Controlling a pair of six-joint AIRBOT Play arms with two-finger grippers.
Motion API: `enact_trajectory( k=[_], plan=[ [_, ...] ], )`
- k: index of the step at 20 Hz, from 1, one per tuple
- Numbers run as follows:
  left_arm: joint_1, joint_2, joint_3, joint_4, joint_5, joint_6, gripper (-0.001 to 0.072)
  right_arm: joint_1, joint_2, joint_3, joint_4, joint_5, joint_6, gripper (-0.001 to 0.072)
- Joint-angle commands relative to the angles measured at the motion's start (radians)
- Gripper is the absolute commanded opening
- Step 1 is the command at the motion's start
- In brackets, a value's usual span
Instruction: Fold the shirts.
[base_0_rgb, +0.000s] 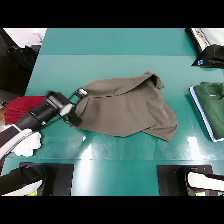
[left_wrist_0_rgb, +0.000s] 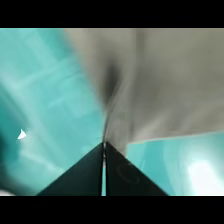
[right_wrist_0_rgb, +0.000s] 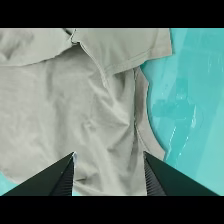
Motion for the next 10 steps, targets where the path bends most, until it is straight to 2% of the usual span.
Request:
enact_trajectory(
  k=[1, 4, 8, 10],
  plan=[
    [0.152, 0.064, 0.038, -0.043, -0.035, 0.002, 0.0026, -0.003, 0.0, 0.0, -0.002, 0.022, -0.001, 0.0455],
    [0.269, 0.092, 0.033, -0.17, -0.04, 0.061, 0.0026, -0.005, 0.022, -0.057, -0.002, 0.029, -0.001, 0.0436],
    [0.343, 0.092, 0.032, -0.304, -0.038, 0.139, 0.0027, -0.075, 0.127, -0.386, 0.0, -0.031, -0.002, 0.0437],
    [0.346, 0.092, 0.019, -0.324, -0.041, 0.146, 0.0027, -0.141, 0.196, -0.589, 0.002, -0.091, -0.003, 0.0437]
  ],
)
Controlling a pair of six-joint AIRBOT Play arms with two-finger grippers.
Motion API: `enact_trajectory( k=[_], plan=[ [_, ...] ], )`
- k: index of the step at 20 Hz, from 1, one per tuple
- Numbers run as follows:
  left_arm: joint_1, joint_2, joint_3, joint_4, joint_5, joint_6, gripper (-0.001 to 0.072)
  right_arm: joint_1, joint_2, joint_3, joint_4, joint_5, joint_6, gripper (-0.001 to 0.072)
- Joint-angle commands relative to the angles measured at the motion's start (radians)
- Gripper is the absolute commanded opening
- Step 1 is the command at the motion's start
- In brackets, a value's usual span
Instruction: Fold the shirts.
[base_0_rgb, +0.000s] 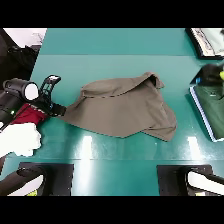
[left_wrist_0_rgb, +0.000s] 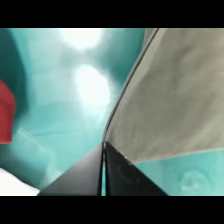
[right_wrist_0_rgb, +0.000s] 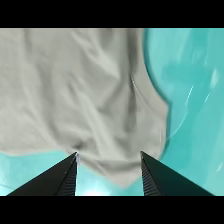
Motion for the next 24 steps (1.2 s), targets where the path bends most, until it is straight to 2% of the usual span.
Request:
enact_trajectory(
  k=[1, 5, 8, 9, 10, 11, 13, 15, 17, 21, 24],
  plan=[
    [0.034, 0.005, -0.031, -0.103, -0.002, 0.054, 0.0027, -0.101, 0.116, -0.332, 0.008, -0.092, -0.01, 0.0436],
    [0.048, 0.005, -0.15, -0.132, 0.054, 0.037, 0.0027, -0.216, 0.247, -0.604, 0.011, -0.132, -0.047, 0.0436],
    [0.168, 0.006, -0.151, -0.208, 0.034, 0.026, 0.003, -0.262, 0.322, -0.682, 0.012, -0.149, -0.062, 0.0436],
    [0.216, 0.006, -0.151, -0.232, 0.011, 0.028, 0.014, -0.264, 0.342, -0.693, 0.011, -0.159, -0.062, 0.0436],
    [0.254, 0.006, -0.151, -0.235, -0.011, 0.034, 0.0497, -0.265, 0.352, -0.692, 0.012, -0.161, -0.061, 0.0437],
    [0.29, 0.01, -0.151, -0.236, -0.037, 0.041, 0.0714, -0.265, 0.36, -0.684, 0.011, -0.161, -0.061, 0.0437],
    [0.333, 0.032, -0.151, -0.274, -0.049, 0.102, 0.0713, -0.265, 0.363, -0.661, 0.012, -0.161, -0.061, 0.0436],
    [0.331, 0.046, -0.151, -0.338, -0.029, 0.115, 0.0714, -0.265, 0.363, -0.646, 0.013, -0.165, -0.061, 0.0436],
    [0.332, 0.047, -0.151, -0.443, -0.021, 0.175, 0.0713, -0.265, 0.363, -0.647, 0.013, -0.164, -0.061, 0.0436],
    [0.332, 0.047, -0.176, -0.46, 0.01, 0.183, 0.0713, -0.265, 0.364, -0.647, 0.038, -0.175, -0.061, 0.0436],
    [0.332, 0.047, -0.256, -0.449, 0.099, 0.183, 0.0713, -0.265, 0.364, -0.647, 0.038, -0.176, -0.061, 0.0437]
  ],
)
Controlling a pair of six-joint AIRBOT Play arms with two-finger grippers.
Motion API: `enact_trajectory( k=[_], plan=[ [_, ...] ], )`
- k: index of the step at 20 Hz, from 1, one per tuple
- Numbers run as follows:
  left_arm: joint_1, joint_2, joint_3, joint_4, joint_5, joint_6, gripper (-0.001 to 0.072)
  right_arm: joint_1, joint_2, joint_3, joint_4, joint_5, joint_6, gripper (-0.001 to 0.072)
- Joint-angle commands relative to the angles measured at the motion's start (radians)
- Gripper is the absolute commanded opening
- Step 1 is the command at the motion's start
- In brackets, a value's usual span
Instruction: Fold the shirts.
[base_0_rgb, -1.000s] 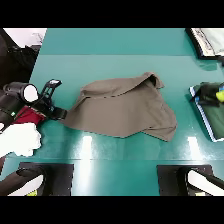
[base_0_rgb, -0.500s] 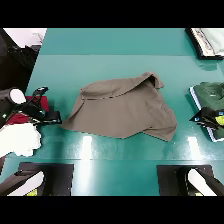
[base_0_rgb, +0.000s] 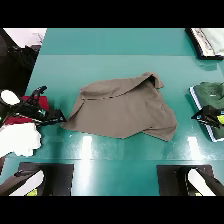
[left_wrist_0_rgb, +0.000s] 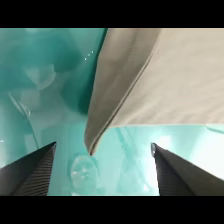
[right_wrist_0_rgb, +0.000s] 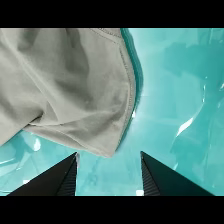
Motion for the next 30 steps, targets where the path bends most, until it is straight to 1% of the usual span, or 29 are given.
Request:
enact_trajectory(
  k=[1, 3, 4, 5, 6, 9, 10, 11, 12, 14, 16, 19, 20, 22, 25, 30],
  plan=[
    [0.002, 0.001, -0.08, -0.016, 0.09, 0.012, 0.0712, -0.001, 0.001, 0.001, 0.005, -0.005, 0.0, 0.0436],
    [0.002, 0.001, -0.122, -0.018, 0.121, 0.014, 0.0712, -0.001, 0.001, 0.001, 0.005, -0.006, 0.001, 0.0437],
    [0.002, 0.001, -0.131, -0.021, 0.135, 0.02, 0.0696, -0.001, 0.001, 0.001, 0.005, -0.008, 0.001, 0.0436],
    [0.002, 0.001, -0.131, -0.024, 0.146, 0.021, 0.0571, -0.001, 0.001, 0.001, 0.005, -0.009, 0.001, 0.0436],
    [0.002, 0.001, -0.131, -0.037, 0.164, 0.029, 0.049, -0.001, 0.001, 0.001, 0.005, -0.008, 0.001, 0.0437],
    [0.002, 0.001, -0.131, -0.055, 0.196, 0.031, 0.049, -0.001, 0.001, 0.001, 0.005, -0.008, 0.001, 0.0436],
    [0.002, 0.001, -0.131, -0.054, 0.197, 0.037, 0.033, -0.001, 0.001, 0.001, 0.005, -0.007, 0.001, 0.0436],
    [0.002, 0.001, -0.13, -0.055, 0.192, 0.064, 0.0038, -0.001, 0.001, 0.001, 0.005, -0.008, 0.001, 0.0436],
    [0.002, 0.001, -0.125, -0.053, 0.188, 0.078, 0.0027, -0.001, 0.001, 0.001, 0.004, -0.006, 0.001, 0.0436],
    [0.002, 0.001, -0.09, -0.029, 0.16, 0.072, 0.0026, -0.007, 0.001, -0.007, -0.005, 0.013, 0.0, 0.0436],
    [0.002, 0.001, -0.027, -0.017, 0.114, 0.072, 0.0026, -0.037, 0.001, -0.068, -0.005, 0.033, 0.0, 0.0437],
    [0.002, 0.001, 0.029, -0.026, 0.078, 0.072, 0.0027, -0.093, 0.0, -0.218, 0.013, -0.054, 0.0, 0.0442],
    [0.002, 0.001, 0.031, -0.029, 0.079, 0.072, 0.0027, -0.103, -0.004, -0.266, 0.04, -0.098, -0.003, 0.0443],
    [0.002, 0.001, 0.031, -0.029, 0.079, 0.072, 0.0027, -0.107, -0.045, -0.338, 0.114, -0.117, -0.021, 0.0443],
    [0.002, 0.001, 0.031, -0.029, 0.078, 0.072, 0.0028, -0.033, -0.114, -0.433, 0.163, -0.13, -0.034, 0.0443],
    [0.002, 0.001, 0.031, -0.029, 0.077, 0.072, 0.0028, 0.166, -0.134, -0.481, 0.189, -0.249, -0.013, 0.0442]
  ],
)
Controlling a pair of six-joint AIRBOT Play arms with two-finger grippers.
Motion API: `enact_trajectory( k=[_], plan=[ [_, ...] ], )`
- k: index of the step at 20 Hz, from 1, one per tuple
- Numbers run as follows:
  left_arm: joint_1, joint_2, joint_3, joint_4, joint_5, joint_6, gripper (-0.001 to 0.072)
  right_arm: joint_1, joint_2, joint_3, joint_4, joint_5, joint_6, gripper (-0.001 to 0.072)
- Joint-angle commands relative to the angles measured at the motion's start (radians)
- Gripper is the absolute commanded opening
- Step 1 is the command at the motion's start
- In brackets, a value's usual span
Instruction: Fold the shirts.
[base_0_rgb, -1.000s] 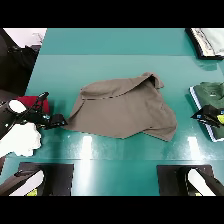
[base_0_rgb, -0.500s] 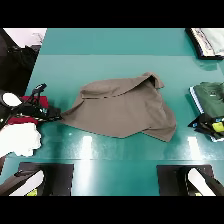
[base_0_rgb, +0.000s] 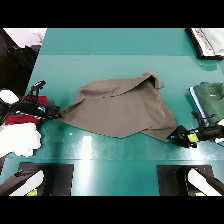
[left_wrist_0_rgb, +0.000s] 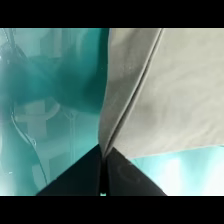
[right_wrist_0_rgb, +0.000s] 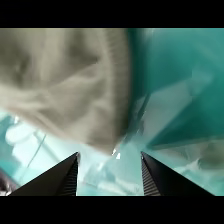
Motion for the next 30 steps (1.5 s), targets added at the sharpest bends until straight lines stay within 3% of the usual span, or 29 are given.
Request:
enact_trajectory(
  k=[1, 3, 5, 8, 9, 10, 11, 18, 23, 27, 30],
  plan=[
    [0.0, 0.0, 0.002, 0.0, -0.002, 0.0, 0.0028, 0.11, -0.016, -0.032, 0.03, -0.1, 0.023, 0.0439],
    [0.0, 0.0, 0.002, 0.0, -0.002, 0.0, 0.0028, 0.127, -0.016, -0.032, 0.029, -0.116, 0.028, 0.0426],
    [0.0, 0.0, 0.002, 0.0, -0.002, 0.0, 0.0028, 0.127, -0.015, -0.029, 0.019, -0.116, 0.028, 0.0252],
    [0.0, 0.0, 0.002, 0.0, -0.002, 0.0, 0.0028, 0.126, 0.008, -0.002, 0.013, -0.128, 0.028, 0.0245],
    [0.0, 0.001, 0.002, 0.0, -0.002, 0.0, 0.0027, 0.126, 0.026, 0.01, 0.013, -0.143, 0.028, 0.0178],
    [0.0, 0.0, 0.002, 0.0, -0.002, 0.0, 0.0028, 0.126, 0.047, 0.021, 0.013, -0.151, 0.028, 0.0047],
    [0.0, 0.0, 0.002, 0.0, -0.002, 0.0, 0.0028, 0.126, 0.067, 0.031, 0.013, -0.157, 0.028, 0.0019],
    [0.0, 0.001, 0.104, -0.061, -0.041, 0.0, 0.0028, 0.126, 0.192, 0.195, 0.017, -0.158, 0.028, 0.0015],
    [0.0, 0.001, 0.663, -0.232, -0.028, -0.01, 0.0027, 0.126, 0.24, 0.643, 0.016, -0.196, 0.029, 0.0015],
    [0.0, 0.001, 1.162, -0.239, 0.082, -0.011, 0.0027, 0.126, 0.239, 1.05, 0.012, -0.346, 0.027, 0.0015],
    [0.0, 0.013, 1.387, -0.241, 0.098, -0.012, 0.0028, 0.126, 0.239, 1.266, -0.023, -0.388, 0.026, 0.0014]
  ],
)
